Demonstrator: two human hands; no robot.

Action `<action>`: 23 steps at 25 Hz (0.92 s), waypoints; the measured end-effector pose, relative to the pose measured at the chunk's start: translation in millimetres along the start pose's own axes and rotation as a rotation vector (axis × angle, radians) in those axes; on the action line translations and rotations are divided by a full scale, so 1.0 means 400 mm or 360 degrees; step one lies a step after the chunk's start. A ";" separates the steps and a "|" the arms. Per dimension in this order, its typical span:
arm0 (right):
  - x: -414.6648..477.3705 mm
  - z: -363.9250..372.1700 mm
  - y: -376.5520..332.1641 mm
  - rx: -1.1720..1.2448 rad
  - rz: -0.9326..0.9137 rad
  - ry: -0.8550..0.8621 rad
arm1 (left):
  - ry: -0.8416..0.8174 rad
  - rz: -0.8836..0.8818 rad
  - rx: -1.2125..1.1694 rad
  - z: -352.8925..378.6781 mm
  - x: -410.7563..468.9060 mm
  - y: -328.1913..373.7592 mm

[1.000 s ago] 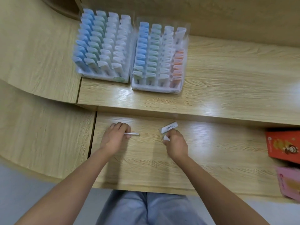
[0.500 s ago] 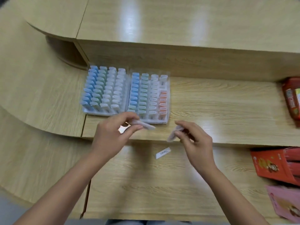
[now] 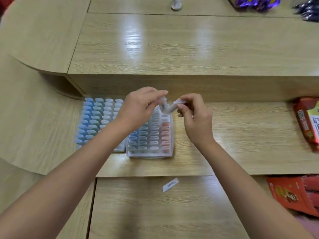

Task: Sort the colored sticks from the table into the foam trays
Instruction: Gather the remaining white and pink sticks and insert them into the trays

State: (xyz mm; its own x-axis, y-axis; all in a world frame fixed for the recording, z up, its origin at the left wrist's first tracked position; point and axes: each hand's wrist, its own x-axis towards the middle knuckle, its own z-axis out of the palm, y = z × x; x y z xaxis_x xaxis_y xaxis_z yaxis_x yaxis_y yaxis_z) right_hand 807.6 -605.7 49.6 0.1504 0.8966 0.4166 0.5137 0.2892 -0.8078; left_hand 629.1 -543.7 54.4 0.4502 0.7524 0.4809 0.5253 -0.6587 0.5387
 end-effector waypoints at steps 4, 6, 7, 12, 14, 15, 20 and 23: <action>-0.006 0.030 0.054 -0.0167 -0.0066 -0.0140 | -0.0119 -0.0031 0.0070 0.040 0.000 -0.024; -0.006 0.040 0.070 -0.0198 -0.0051 -0.0177 | -0.0198 -0.0101 0.0152 0.045 0.005 -0.029; -0.005 0.045 0.076 -0.0208 -0.0052 -0.0195 | -0.0236 -0.0155 0.0179 0.047 0.007 -0.031; -0.007 0.069 0.100 -0.0260 -0.0042 -0.0320 | -0.0252 -0.0240 0.0191 0.057 0.011 -0.038; -0.011 0.073 0.107 -0.0288 -0.0064 -0.0316 | -0.0280 -0.0279 0.0084 0.060 0.015 -0.038; -0.012 0.073 0.109 -0.0310 -0.0091 -0.0311 | -0.0303 -0.0303 0.0024 0.062 0.017 -0.037; -0.016 0.070 0.107 -0.0303 -0.0133 -0.0336 | -0.0394 -0.0364 -0.0141 0.061 0.017 -0.042; -0.023 0.067 0.106 -0.0285 -0.0148 -0.0347 | -0.0429 -0.0378 -0.0157 0.057 0.017 -0.040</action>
State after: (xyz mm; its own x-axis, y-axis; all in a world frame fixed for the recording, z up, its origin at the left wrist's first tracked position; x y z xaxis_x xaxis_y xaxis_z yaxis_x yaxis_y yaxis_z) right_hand 805.2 -592.6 0.5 -0.0795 0.9254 0.3705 0.6603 0.3273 -0.6759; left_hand 640.3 -527.8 33.1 0.5052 0.8512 0.1420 0.5716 -0.4533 0.6839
